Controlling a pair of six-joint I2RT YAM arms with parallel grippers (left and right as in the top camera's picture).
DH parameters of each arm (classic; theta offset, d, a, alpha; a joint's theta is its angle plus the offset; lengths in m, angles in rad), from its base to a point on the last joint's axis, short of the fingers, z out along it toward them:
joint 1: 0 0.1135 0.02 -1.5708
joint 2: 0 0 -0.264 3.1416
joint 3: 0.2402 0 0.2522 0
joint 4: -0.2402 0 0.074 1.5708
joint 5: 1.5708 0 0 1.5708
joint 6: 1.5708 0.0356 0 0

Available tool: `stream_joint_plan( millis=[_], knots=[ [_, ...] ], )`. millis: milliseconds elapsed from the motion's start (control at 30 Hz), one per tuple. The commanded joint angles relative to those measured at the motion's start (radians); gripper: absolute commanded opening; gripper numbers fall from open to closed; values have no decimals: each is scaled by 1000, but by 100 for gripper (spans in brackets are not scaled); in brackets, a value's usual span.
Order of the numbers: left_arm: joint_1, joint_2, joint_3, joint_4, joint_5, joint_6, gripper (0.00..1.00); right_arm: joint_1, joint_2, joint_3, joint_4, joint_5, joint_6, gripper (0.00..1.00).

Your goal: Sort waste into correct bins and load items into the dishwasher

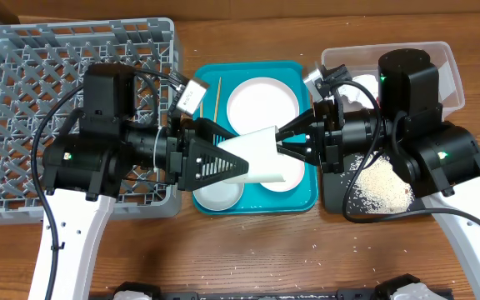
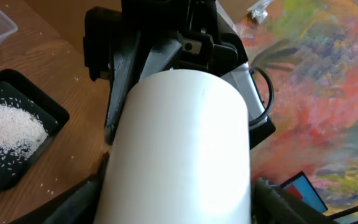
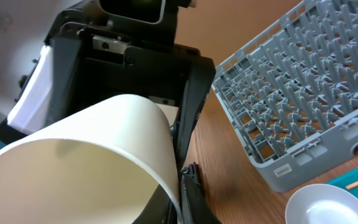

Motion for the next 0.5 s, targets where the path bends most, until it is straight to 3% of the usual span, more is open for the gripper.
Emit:
stream_joint_plan(
  millis=[0, 133, 233, 367, 467],
  knots=[
    [-9, -1, 8, -4, 16, 26, 70, 5, 2, 16, 12, -1, -7, 4],
    [-9, -1, 8, -4, 12, 26, 58, 3, 2, 16, 21, -1, -6, 7],
    [-8, -1, 8, -8, -40, 26, 54, 0, 1, 16, 31, 0, -6, 45],
    [7, -1, 8, -51, -235, 17, 51, -65, -12, 18, 30, 15, -6, 63],
    [50, -1, 8, -133, -475, -1, 53, -169, -31, 18, 3, 50, 7, 68]
  ],
)
